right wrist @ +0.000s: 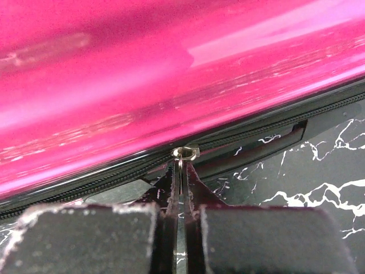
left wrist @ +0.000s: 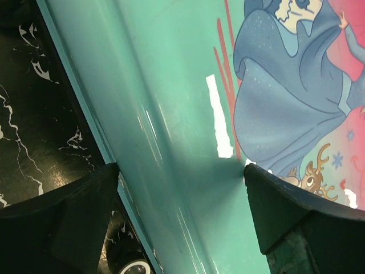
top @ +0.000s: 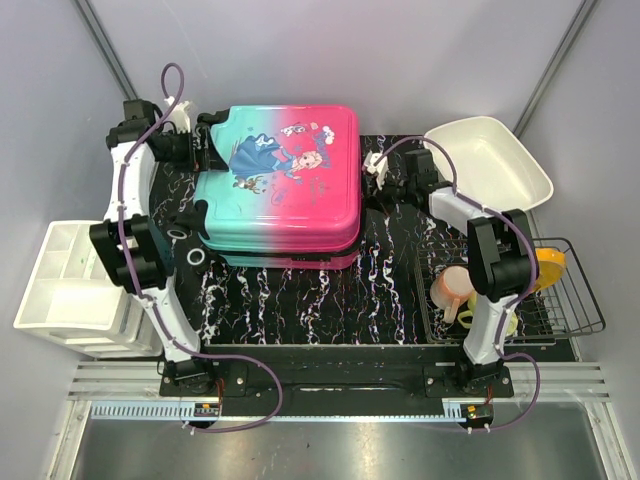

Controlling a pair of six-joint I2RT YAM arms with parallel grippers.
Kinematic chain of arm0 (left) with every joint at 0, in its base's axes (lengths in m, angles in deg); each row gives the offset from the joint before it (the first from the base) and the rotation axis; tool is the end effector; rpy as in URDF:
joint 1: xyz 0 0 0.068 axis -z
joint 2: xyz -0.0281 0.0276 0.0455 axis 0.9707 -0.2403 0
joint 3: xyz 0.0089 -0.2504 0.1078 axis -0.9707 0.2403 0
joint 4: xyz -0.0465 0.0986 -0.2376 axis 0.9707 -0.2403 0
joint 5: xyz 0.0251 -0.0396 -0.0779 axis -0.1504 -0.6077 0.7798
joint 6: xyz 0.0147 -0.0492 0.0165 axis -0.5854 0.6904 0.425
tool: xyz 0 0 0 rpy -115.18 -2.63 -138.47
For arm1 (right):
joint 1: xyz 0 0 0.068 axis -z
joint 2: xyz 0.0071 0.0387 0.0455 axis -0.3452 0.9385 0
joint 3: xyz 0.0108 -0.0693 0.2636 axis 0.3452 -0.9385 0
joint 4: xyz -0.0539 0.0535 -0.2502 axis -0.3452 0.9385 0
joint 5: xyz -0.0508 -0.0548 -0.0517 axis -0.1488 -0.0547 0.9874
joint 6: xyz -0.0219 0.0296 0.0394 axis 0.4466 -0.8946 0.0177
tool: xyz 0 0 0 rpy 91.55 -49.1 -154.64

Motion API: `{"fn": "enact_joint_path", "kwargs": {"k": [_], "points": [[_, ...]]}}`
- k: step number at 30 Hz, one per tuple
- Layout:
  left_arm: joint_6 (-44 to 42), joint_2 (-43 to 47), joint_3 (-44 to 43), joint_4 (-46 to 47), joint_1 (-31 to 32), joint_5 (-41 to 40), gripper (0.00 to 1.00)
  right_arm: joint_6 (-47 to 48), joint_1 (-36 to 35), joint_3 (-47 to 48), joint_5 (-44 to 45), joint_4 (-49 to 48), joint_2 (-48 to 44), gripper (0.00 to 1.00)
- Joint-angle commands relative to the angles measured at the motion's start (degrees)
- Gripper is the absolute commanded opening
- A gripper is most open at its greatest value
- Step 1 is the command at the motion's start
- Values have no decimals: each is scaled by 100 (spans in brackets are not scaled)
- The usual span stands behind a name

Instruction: Open, take out, and arrange the luggage

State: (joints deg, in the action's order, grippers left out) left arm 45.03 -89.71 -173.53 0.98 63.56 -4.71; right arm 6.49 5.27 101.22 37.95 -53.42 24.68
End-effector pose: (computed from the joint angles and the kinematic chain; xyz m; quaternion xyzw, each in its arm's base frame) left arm 0.4223 0.0693 0.3298 0.0970 0.8931 -0.2834 0.3355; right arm 0.4070 0.1348 0.2046 -0.5197 0.6775 0.2678 0.4464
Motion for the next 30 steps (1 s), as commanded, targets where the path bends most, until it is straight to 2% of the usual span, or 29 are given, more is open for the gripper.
{"fn": "enact_joint_path", "kwargs": {"k": [1,6,9,11,12,14,16,18,20,21,24,25,27,28,30], "points": [[-267,-614,-184,-279,532,247,88,-578,-784,-666,-641,-384,-560,0],[-664,-1036,-544,-446,1621,520,73,-946,-855,-1386,-597,-516,-1149,0],[-866,-1256,-851,-490,2044,442,70,-1201,-1030,-1791,-553,-578,-1545,0],[-875,-1318,-1114,-464,2097,310,75,-1377,-1223,-1950,-465,-821,-1747,0],[-806,-1327,-1212,-438,2080,161,82,-1639,-1285,-2064,-404,-998,-1792,0],[-691,-1231,-1518,-289,1966,-390,88,-1939,-1408,-2127,-237,-1175,-1862,0],[-227,-916,-1651,35,1686,-892,94,-2361,-1566,-2153,-88,-1473,-1889,0],[465,-599,-1600,291,1422,-991,98,-2660,-1707,-2179,27,-1806,-1915,0],[1046,-11,-1223,730,921,-1017,99,-2784,-1777,-2179,159,-1939,-1915,0],[1694,209,-1004,880,772,-1096,99,-2880,-1847,-2179,220,-2062,-1906,0],[2129,1149,-2,1153,384,-1053,99,-3004,-1901,-2118,413,-2098,-1906,0],[2209,1386,592,1336,322,-1244,99,-2996,-1901,-2109,623,-2081,-1906,0],[2480,2116,1201,1565,322,-1657,99,-2804,-1901,-2039,957,-1880,-1924,0],[2761,2492,1953,1958,313,-2460,99,-2585,-1875,-1995,1525,-1757,-1933,0],[3070,2724,2266,2058,313,-2914,99,-2451,-1787,-1986,1767,-1738,-1950,0]]}}
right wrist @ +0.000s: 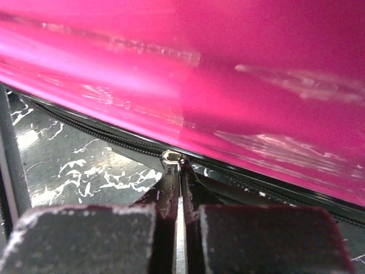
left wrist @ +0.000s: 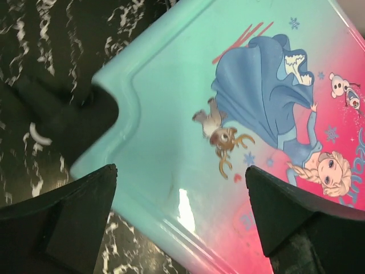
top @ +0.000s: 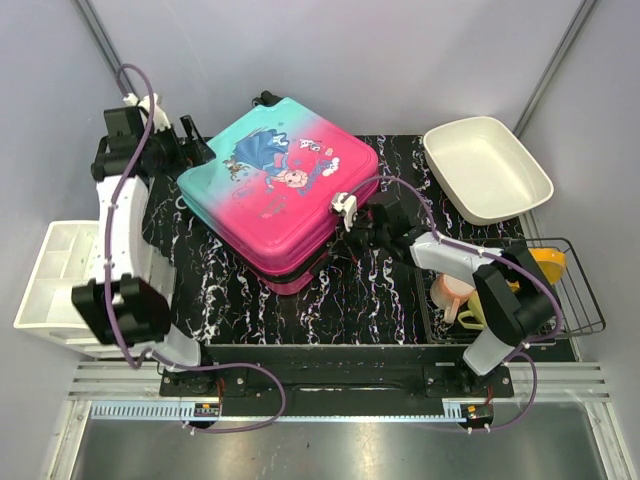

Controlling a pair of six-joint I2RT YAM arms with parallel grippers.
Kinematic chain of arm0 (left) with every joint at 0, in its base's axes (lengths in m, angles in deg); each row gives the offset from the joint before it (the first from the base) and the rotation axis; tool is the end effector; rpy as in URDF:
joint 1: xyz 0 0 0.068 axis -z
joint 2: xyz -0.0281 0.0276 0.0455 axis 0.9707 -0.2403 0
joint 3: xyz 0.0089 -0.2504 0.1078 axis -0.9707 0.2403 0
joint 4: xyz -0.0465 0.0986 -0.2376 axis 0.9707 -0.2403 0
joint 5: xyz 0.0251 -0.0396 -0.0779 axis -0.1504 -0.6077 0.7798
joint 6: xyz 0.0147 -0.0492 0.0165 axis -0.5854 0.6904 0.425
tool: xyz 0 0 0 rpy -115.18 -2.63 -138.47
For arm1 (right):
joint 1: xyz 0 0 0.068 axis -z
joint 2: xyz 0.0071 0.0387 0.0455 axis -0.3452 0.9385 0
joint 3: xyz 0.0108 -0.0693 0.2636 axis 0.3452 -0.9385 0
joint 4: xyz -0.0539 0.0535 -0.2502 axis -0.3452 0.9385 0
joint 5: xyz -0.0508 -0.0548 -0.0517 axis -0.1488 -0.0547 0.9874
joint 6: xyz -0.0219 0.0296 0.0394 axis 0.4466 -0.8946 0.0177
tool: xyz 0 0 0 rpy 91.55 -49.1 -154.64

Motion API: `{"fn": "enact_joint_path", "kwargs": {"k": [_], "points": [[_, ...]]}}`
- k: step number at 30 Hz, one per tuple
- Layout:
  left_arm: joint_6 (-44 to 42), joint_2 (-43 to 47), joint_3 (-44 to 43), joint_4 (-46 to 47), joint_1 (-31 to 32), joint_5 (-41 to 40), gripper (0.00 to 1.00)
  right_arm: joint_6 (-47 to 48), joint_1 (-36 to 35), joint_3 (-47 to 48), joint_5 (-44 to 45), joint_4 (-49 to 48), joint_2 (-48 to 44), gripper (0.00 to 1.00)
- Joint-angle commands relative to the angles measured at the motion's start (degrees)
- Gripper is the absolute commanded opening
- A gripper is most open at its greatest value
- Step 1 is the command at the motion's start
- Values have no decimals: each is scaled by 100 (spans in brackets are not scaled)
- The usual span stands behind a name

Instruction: Open, take out, and arrange the luggage

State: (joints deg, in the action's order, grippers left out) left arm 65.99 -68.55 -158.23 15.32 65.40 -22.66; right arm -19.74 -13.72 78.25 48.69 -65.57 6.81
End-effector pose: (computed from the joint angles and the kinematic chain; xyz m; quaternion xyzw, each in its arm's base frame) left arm 0.3526 0.0516 0.3974 -0.0574 0.8750 -0.1849 0.4438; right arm 0.2792 0.2123 0.2093 -0.4588 0.7198 0.3448 0.3906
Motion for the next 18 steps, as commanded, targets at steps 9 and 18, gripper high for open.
{"fn": "enact_joint_path", "kwargs": {"k": [9,18], "points": [[1923,65,510,686,-72,-2370,99,181,824,504,1362,-444,-119,0],[1890,-797,0,651,-178,-2220,95,339,1395,1040,1442,-426,347,0]]}}
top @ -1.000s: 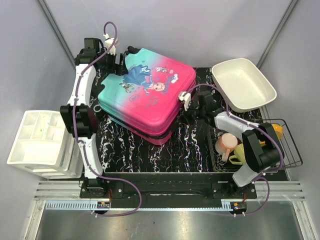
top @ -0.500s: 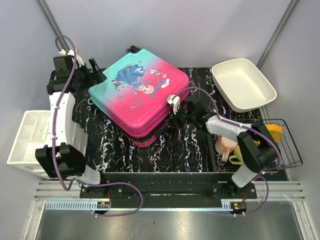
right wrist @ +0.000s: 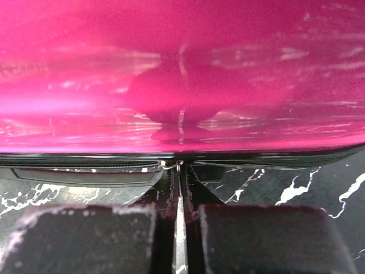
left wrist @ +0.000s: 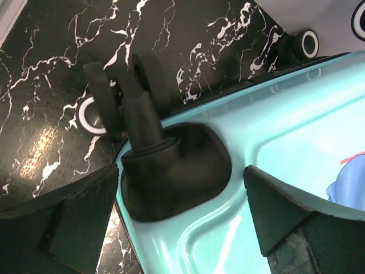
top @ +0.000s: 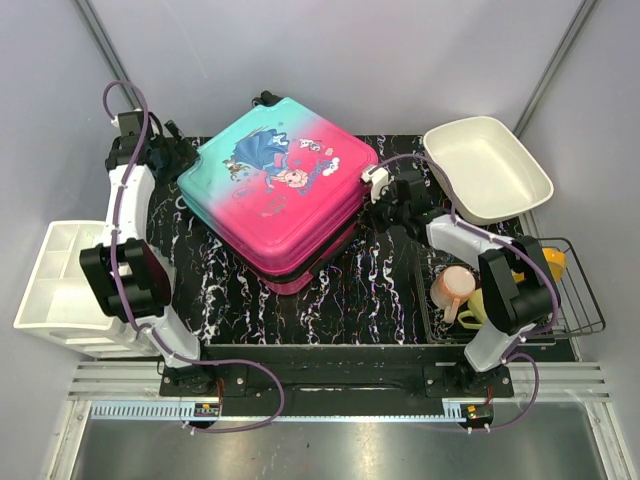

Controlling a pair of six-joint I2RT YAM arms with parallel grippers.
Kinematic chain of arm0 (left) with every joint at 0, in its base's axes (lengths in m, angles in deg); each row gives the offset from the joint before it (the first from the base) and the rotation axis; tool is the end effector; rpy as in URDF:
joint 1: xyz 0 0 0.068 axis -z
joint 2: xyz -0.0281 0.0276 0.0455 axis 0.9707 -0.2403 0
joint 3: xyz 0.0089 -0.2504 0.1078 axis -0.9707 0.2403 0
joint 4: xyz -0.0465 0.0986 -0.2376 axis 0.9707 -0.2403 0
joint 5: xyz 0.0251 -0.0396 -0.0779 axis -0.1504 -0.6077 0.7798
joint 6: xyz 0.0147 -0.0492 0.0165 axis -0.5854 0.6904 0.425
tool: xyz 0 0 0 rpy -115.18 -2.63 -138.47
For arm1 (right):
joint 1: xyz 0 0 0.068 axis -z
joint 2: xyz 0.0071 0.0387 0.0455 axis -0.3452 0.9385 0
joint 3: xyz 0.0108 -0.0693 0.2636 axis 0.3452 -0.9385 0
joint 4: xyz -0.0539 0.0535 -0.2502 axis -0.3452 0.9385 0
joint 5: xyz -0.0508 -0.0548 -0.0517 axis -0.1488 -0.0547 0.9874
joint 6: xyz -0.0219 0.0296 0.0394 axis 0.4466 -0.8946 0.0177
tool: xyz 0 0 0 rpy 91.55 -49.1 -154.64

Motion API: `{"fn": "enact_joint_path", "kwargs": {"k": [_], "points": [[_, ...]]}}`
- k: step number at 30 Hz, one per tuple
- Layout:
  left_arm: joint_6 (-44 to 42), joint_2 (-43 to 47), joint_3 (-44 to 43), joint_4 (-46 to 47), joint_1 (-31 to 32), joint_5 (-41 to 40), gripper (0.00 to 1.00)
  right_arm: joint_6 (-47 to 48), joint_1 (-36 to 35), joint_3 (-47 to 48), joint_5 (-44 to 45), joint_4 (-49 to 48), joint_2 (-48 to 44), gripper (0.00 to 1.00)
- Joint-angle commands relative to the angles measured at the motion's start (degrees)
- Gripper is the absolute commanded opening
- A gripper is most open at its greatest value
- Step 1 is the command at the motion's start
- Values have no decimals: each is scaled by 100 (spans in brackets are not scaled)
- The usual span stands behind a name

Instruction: Open, take out, and arrange the luggage

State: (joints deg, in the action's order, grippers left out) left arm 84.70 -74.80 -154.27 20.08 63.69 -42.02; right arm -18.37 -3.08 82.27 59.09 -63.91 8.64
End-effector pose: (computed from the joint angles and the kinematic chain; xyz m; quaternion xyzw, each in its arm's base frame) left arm 0.3832 0.0810 0.3411 -0.2982 0.8616 -0.0970 0.3992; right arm 0.3302 0.1581 0.2164 -0.3665 0.7847 0.2257 0.4461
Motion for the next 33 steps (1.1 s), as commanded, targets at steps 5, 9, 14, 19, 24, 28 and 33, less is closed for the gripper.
{"fn": "enact_joint_path", "kwargs": {"k": [5,9,14,19,24,28,33], "points": [[-228,-768,-826,52,-25,-337,94,595,656,1130,68,-338,374,0],[-298,-1059,-1098,104,-25,-179,90,887,902,1271,-274,-232,427,0],[-509,-1323,-1327,210,-25,58,84,1115,1114,1508,-715,75,533,0],[-755,-1692,-1723,149,-17,340,76,1098,1307,1911,-706,49,875,0],[-939,-1965,-2030,87,-16,603,74,1352,1632,2404,-1091,-38,1385,0],[-1089,-2114,-2180,78,62,700,73,1834,1834,2782,-1830,-109,1736,0],[-1291,-2342,-2364,17,194,919,72,2179,1773,3116,-2832,162,2106,0]]}}
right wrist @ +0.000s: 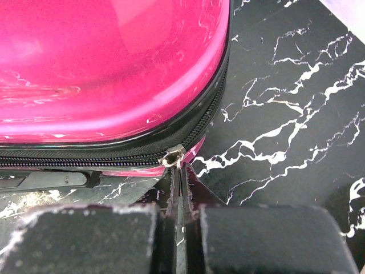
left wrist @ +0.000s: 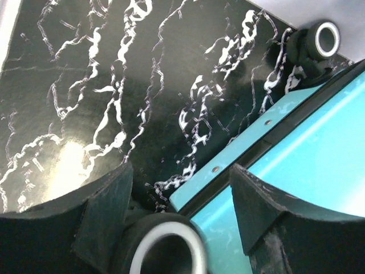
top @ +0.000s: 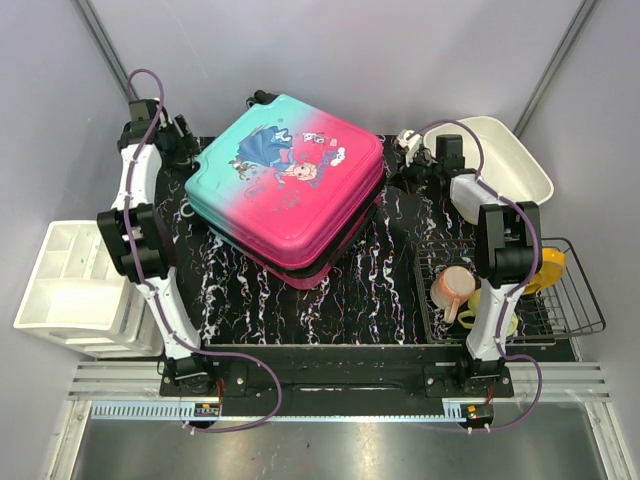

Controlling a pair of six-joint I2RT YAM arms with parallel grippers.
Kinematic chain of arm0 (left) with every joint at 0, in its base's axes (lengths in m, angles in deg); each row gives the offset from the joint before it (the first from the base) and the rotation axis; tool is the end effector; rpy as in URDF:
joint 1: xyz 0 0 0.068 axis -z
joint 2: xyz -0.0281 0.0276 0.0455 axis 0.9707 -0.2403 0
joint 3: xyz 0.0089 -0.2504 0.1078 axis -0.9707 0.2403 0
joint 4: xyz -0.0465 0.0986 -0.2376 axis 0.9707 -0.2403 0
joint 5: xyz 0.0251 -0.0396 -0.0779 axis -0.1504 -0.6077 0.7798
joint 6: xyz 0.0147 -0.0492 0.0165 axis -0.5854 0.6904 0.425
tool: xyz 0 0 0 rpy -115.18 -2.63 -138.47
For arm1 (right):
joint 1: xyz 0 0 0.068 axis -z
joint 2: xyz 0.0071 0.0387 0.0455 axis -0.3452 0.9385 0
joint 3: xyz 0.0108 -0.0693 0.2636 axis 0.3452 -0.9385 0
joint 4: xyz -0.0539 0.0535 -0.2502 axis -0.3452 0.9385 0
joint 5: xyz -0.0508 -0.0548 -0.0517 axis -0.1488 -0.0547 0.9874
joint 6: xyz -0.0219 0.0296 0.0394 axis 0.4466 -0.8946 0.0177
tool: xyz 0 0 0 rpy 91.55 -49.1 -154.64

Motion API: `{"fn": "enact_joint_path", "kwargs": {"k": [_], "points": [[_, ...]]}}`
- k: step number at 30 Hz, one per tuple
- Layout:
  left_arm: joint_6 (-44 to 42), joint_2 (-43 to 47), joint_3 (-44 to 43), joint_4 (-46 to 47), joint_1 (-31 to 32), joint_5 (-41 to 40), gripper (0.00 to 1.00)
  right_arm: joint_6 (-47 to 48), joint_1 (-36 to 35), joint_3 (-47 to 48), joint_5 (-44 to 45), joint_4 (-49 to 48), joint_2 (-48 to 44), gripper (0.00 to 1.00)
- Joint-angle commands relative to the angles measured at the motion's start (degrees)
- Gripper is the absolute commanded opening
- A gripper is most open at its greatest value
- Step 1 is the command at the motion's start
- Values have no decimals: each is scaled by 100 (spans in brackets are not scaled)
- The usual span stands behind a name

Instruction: Open, take out, and arrange the luggage

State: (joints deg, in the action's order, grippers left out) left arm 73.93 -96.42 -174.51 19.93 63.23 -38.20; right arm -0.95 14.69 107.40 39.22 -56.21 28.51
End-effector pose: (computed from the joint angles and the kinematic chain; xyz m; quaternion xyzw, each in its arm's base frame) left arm 0.4726 0.1023 0.2997 -0.2083 0.8915 -0.0877 0.3926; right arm 0.4491 0.0683 0.2139 -0.4207 0.7294 0.2352 0.4855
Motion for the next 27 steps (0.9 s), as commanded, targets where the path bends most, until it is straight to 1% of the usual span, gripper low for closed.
{"fn": "enact_joint_path", "kwargs": {"k": [1,3,4,5,6,7,8,9,10,11,12,13,14,15,16,17,18,19,21,22,23,24,25,26,27], "points": [[-231,-207,-393,23,266,564,72,507,-39,716,-907,-240,145,0],[-389,-199,-586,32,328,582,77,604,-127,639,-1039,-44,32,0],[-442,-164,-665,93,346,590,79,709,-153,377,-1066,-43,-38,0],[-573,-112,-849,241,328,608,82,753,-206,227,-1083,-43,-222,0],[-696,-59,-972,313,311,660,87,797,-224,95,-1101,-52,-319,0],[-984,63,-1104,365,302,661,89,824,-241,-167,-1110,-43,-485,0],[-1205,143,-1427,401,276,704,92,824,-250,-266,-1154,-26,-557,0],[-1451,240,-1570,419,276,913,96,824,-276,-371,-1180,-8,-627,0],[-1958,493,-1676,427,293,985,99,833,-303,-538,-1189,36,-749,0],[-2189,643,-1738,471,311,1108,99,841,-346,-609,-1215,45,-803,0],[-2435,836,-1695,489,337,1431,99,841,-408,-688,-1224,53,-847,0],[-2933,995,-1633,480,346,1634,99,807,-461,-793,-1233,45,-934,0],[-3191,1327,-1424,350,442,1854,99,771,-513,-846,-1233,36,-961,0],[-3420,1478,-1283,244,530,2030,99,728,-644,-916,-1233,27,-988,0],[-3918,1628,-1151,86,644,2180,99,605,-707,-943,-1233,-16,-1023,0],[-4219,1881,-984,-507,914,2407,99,552,-777,-978,-1242,-43,-1049,0],[-4491,2015,-878,-826,1109,2688,99,473,-864,-1057,-1224,-104,-1084,0],[-4990,2199,-538,-1395,1563,2804,99,203,-1005,-1119,-1207,-296,-1146,0],[-5398,2796,-1,-1777,2048,3086,98,-254,-1163,-1303,-1137,-735,-1225,0],[-5591,3024,672,-1909,2547,3173,96,-414,-1338,-1373,-1093,-877,-1312,0],[-5636,3244,1035,-1919,2795,3261,95,-572,-1427,-1435,-997,-1009,-1339,0],[-5645,3699,1387,-1884,3050,3297,93,-800,-1515,-1523,-944,-1158,-1374,0],[-5576,3877,2026,-1762,3584,3263,92,-941,-1603,-1567,-900,-1272,-1436,0],[-5532,4079,2311,-1691,3867,3045,89,-1099,-1752,-1611,-803,-1387,-1462,0],[-5488,4368,2601,-1586,4140,2903,88,-1432,-1840,-1690,-742,-1658,-1489,0]]}}
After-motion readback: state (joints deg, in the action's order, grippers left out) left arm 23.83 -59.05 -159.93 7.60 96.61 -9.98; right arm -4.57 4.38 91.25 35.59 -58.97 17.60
